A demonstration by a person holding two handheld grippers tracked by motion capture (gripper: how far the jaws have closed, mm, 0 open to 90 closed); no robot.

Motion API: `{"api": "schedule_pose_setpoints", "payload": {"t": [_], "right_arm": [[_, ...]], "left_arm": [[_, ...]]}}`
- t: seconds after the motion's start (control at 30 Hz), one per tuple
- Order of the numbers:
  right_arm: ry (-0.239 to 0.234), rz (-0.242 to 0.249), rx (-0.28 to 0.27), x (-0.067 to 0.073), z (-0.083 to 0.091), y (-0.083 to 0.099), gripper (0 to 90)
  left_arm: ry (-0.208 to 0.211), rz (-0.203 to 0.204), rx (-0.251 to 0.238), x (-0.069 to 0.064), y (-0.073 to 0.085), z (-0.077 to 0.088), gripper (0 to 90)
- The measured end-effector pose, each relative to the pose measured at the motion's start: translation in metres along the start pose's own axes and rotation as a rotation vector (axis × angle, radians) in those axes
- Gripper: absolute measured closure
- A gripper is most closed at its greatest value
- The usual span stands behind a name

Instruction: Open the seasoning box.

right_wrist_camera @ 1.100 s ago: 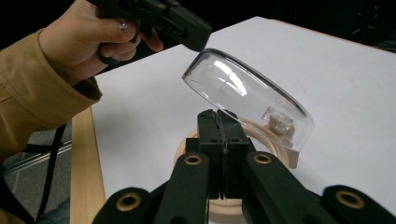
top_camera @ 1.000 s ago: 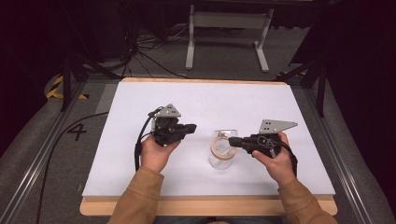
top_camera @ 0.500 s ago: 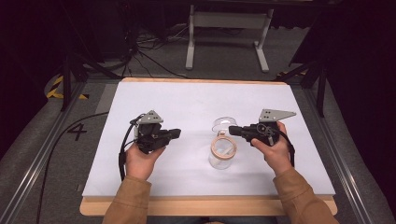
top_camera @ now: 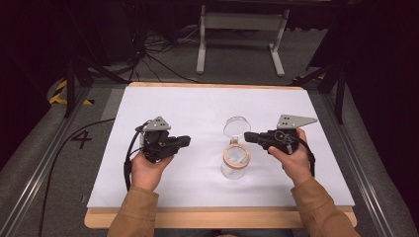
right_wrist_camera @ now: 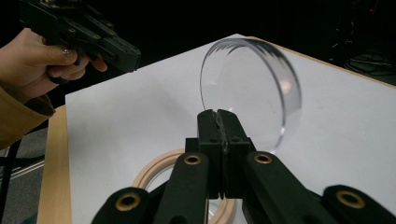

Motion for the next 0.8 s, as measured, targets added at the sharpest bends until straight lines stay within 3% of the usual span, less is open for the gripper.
{"api": "schedule_pose_setpoints", "payload": {"t": [0.13, 0.3, 0.33, 0.37, 0.53, 0.63, 0.8], "right_arm": [[0.043, 0.004, -0.005, -0.003, 0.023, -0.004, 85.6], [0.105, -0.011, -0.028, -0.011, 0.046, -0.008, 80.7], [0.154, -0.020, -0.020, -0.020, 0.056, -0.005, 76.8], [0.154, -0.020, -0.020, -0.020, 0.056, -0.005, 76.8], [0.304, -0.074, 0.006, -0.051, 0.083, 0.009, 67.3], [0.424, -0.094, 0.051, -0.074, 0.102, 0.026, 62.5], [0.465, -0.128, 0.074, -0.090, 0.109, 0.044, 59.4]], "left_arm": [[-0.029, -0.019, 0.004, 0.004, -0.002, 0.003, 85.1], [-0.053, -0.007, 0.005, 0.013, -0.002, 0.005, 83.0], [-0.068, -0.006, 0.008, 0.017, -0.001, 0.006, 82.6], [-0.078, -0.008, 0.010, 0.019, 0.000, 0.006, 82.6], [-0.127, -0.004, 0.041, 0.035, 0.008, 0.004, 82.1], [-0.142, 0.042, 0.060, 0.047, 0.017, -0.001, 81.6], [-0.171, 0.066, 0.091, 0.062, 0.031, -0.011, 81.3]]}}
Point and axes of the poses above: each handheld gripper's, and its own axes: z roughly backward along the jaws, y roughly out of its underside, x roughly to its left, the point moved 9 cm from there along -z, roughly forward along the jaws, and after that the axes turned 8 degrees about -y, right-handed, at the moved point
